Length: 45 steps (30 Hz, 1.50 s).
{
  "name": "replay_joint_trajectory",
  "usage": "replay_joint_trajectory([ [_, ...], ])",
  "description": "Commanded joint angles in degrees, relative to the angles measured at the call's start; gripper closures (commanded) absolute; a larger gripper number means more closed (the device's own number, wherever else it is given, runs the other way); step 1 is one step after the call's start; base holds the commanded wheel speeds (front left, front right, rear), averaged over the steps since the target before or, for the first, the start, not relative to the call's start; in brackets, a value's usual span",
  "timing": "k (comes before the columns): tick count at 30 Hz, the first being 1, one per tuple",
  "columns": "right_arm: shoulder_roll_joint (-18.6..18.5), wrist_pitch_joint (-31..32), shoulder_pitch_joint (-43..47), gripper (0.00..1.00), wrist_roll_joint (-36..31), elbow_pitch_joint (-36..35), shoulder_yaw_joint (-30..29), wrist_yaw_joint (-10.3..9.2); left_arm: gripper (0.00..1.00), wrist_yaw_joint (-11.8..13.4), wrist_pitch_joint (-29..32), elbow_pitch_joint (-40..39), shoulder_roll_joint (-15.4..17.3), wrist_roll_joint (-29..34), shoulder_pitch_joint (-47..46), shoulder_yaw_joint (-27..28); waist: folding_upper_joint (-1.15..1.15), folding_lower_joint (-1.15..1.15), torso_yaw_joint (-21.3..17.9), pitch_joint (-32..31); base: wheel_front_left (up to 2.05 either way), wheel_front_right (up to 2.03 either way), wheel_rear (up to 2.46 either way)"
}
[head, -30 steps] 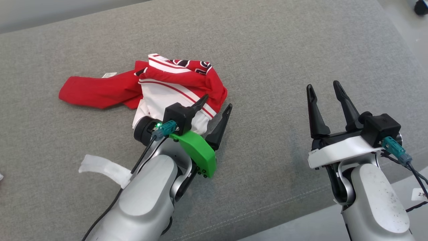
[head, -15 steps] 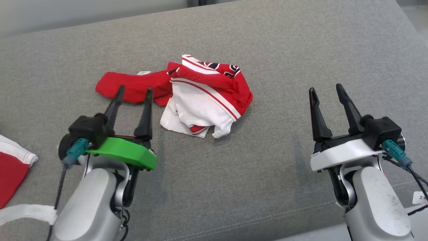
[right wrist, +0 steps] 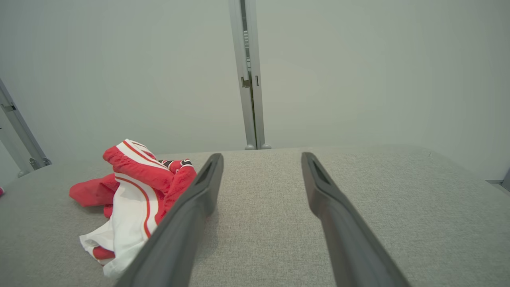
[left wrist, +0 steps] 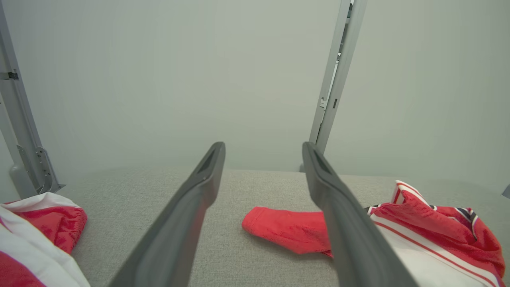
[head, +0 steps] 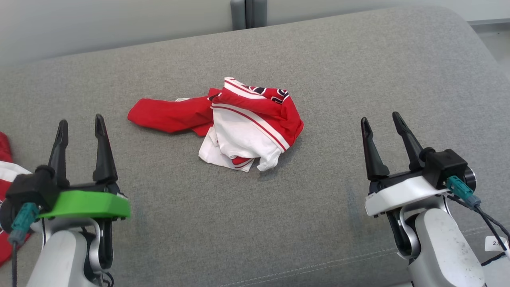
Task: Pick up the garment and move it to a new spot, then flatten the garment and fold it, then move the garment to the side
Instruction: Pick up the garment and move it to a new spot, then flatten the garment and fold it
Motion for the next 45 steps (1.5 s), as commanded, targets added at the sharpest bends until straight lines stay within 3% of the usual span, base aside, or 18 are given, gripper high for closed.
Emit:
replay_joint_trajectory([
  [1,-0.13,-0.22,1.24,0.00,-0.54,0.15,0.27,0.00,0.00,0.14,-0.20,-0.38,-0.09,1.61,2.21,0.64,0.00,0.00,-0.37,-1.04,0.00,0.00,0.00],
  [12,-0.15,-0.22,3.72,0.00,-0.80,1.46,3.17,0.00,0.00,0.32,-0.22,0.14,-1.83,9.37,9.91,2.42,0.00,0.00,0.22,-4.15,0.00,0.00,0.00],
  [28,-0.16,-0.22,4.09,0.00,-1.00,1.76,2.87,0.00,0.00,-1.79,-0.23,1.79,-4.81,11.20,9.25,4.48,0.00,0.00,3.29,-4.93,0.00,0.00,0.00],
  [39,-3.29,-0.22,-0.57,0.00,-0.37,6.28,8.71,0.00,0.00,-3.41,-0.23,2.68,-7.92,11.94,6.44,3.56,0.00,0.00,10.72,-2.19,0.00,0.00,0.00],
  [45,-6.96,0.16,-5.53,0.00,-1.25,13.86,15.34,-0.01,0.00,-5.70,-0.23,4.41,-10.77,12.38,3.78,1.81,0.00,0.00,16.64,0.34,0.00,0.00,0.00],
])
